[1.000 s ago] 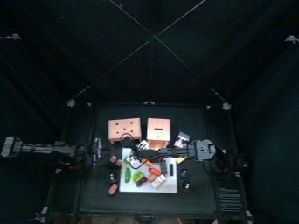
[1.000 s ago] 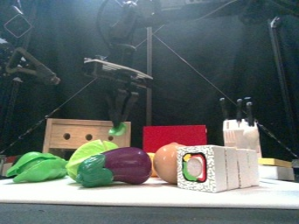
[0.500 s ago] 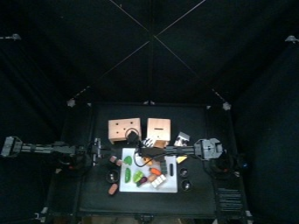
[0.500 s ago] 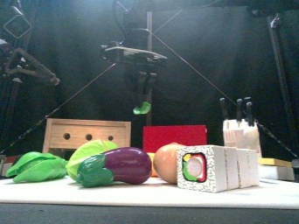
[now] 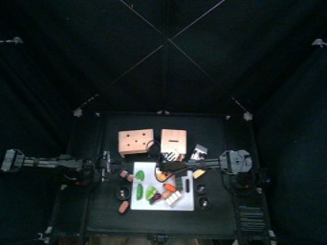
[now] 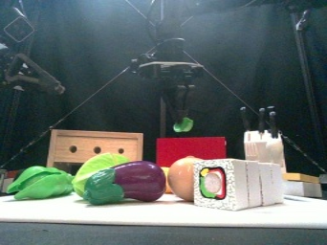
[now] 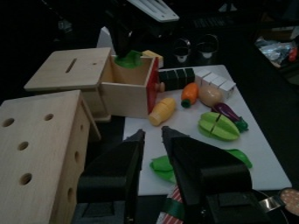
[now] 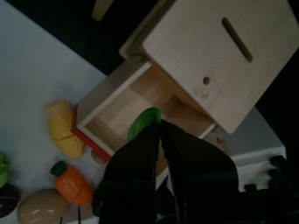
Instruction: Place corn husk into drawer
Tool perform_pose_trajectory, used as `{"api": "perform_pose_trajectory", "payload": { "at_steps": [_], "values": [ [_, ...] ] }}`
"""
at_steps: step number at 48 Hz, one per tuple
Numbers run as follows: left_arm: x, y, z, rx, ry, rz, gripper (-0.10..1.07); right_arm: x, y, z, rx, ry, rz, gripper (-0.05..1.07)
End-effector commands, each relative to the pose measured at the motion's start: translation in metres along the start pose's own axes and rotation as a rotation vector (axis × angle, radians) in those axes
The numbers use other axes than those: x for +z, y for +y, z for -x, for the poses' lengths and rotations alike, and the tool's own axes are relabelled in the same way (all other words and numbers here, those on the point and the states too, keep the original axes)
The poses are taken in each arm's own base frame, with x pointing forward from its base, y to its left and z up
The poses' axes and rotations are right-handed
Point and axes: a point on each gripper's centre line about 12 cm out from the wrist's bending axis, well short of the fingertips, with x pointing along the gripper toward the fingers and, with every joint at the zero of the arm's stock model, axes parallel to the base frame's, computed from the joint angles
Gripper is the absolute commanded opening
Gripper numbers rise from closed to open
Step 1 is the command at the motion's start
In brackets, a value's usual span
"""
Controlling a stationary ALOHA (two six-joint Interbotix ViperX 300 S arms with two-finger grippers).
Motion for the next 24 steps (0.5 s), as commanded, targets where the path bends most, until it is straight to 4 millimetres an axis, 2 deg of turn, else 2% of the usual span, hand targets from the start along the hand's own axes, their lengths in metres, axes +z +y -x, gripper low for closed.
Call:
{"api": "perform_pose_trajectory", "payload": {
  "at_steps": [1,24],
  "values": [
    [0.006,0.001,-0.001,0.006,-0.019,0.002,0.68,0.001,-0.011,0.017,0.079,-0.037,-0.029,0.46],
    [0.005,0.001,-0.001,0.007,-0.016,0.002,0.68,-0.005,-0.018,-0.017,0.094,-0.039,-0.020,0.48]
  ]
}}
